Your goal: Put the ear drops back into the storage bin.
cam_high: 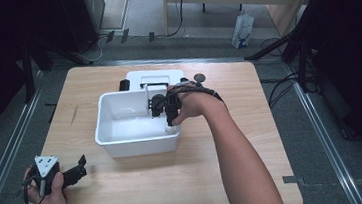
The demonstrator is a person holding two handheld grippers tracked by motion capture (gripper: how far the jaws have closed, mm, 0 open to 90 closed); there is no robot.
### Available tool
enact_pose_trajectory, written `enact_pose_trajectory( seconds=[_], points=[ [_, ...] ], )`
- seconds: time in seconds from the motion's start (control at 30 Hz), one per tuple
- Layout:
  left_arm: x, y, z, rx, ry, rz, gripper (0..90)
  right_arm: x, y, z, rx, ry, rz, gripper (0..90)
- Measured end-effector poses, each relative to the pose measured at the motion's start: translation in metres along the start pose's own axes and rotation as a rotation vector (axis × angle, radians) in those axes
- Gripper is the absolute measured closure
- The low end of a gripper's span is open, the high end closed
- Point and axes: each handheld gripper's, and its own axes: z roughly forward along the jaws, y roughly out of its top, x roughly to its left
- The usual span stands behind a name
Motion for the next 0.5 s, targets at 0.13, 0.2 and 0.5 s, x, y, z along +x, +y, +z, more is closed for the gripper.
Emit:
enact_pose_trajectory(
  seconds=[0.13, 0.2, 0.5],
  points=[
    [0.0, 0.0, 0.0, -0.001, 0.001, 0.001, 0.4, 0.001, -0.001, -0.012, -0.02, -0.034, 0.021, 51.9],
    [0.0, 0.0, 0.0, -0.001, 0.001, 0.003, 0.4, 0.001, -0.001, -0.018, -0.033, -0.049, 0.035, 44.4],
    [-0.001, 0.0, 0.0, 0.001, 0.005, 0.006, 0.4, 0.004, -0.007, -0.048, -0.092, -0.059, 0.111, 2.2]
  ],
)
